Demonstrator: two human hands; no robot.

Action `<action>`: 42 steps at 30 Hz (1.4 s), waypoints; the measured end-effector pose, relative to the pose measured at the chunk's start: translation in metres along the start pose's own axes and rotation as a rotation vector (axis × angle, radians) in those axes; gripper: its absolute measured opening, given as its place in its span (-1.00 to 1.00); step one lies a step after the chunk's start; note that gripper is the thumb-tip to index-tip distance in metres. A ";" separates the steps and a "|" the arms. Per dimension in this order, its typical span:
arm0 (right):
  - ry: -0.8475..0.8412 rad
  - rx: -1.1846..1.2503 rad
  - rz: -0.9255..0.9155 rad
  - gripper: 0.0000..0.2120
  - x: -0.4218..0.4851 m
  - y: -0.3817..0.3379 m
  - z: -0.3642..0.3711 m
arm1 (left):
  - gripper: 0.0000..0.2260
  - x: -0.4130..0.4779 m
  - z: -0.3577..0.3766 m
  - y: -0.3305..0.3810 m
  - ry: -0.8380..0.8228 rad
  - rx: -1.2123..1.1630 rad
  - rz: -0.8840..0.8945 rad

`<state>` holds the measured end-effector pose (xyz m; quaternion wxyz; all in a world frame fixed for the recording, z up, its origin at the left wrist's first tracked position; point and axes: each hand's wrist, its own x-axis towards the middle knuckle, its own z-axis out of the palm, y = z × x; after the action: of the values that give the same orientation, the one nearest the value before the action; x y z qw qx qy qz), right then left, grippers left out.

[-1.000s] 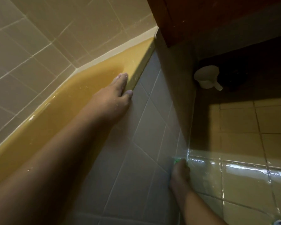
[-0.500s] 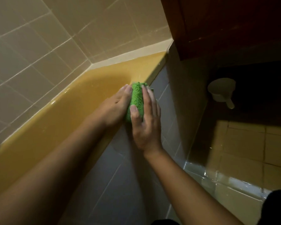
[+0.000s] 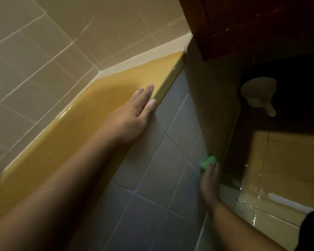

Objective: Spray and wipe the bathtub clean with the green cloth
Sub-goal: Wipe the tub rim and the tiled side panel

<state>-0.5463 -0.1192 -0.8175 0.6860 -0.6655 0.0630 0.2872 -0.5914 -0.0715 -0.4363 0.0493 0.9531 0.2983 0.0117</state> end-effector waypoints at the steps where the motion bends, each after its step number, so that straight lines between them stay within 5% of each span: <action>1: -0.007 0.038 0.094 -0.30 0.006 0.009 -0.002 | -0.51 0.002 0.000 0.001 0.002 0.004 0.004; 6: 0.030 0.219 0.430 -0.41 0.042 0.035 0.002 | -0.49 0.015 0.001 -0.001 0.001 0.016 0.019; 8: -0.053 0.245 0.445 -0.40 0.048 0.021 0.006 | -0.49 0.018 0.002 -0.001 -0.003 0.018 0.027; 11: 0.107 0.263 0.392 -0.47 0.026 -0.043 0.020 | -0.49 0.023 0.002 0.001 -0.009 -0.007 0.042; 13: 0.242 0.195 0.237 -0.35 -0.007 -0.104 0.029 | -0.51 0.026 0.001 0.003 -0.030 -0.041 0.042; 16: 0.158 0.187 -0.259 -0.16 -0.059 -0.182 0.039 | -0.52 0.030 -0.002 0.005 -0.046 -0.089 0.057; 20: -0.032 0.119 -0.883 -0.30 -0.085 -0.247 0.030 | -0.54 0.036 -0.002 0.004 -0.037 -0.159 0.084; 24: -0.122 0.087 -1.051 -0.38 -0.053 -0.236 0.020 | -0.54 0.042 -0.001 0.007 -0.035 -0.128 0.061; 30: -0.094 0.102 -0.577 -0.28 0.000 -0.158 0.014 | -0.53 0.053 0.000 0.013 -0.046 -0.062 0.023; 33: -0.006 -0.073 -0.465 -0.44 0.026 -0.099 0.001 | -0.53 0.060 0.000 0.014 -0.036 -0.054 0.020; 38: -0.142 -0.050 0.098 -0.55 0.062 -0.013 -0.017 | -0.51 0.068 0.003 0.011 -0.018 -0.053 0.031; 42: -0.020 0.114 0.355 -0.34 0.095 0.048 -0.002 | -0.51 0.068 0.001 0.014 -0.025 -0.053 0.039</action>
<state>-0.4903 -0.0941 -0.9044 0.6618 -0.6011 0.1889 0.4063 -0.5271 -0.0443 -0.4361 0.0780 0.9573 0.2784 0.0085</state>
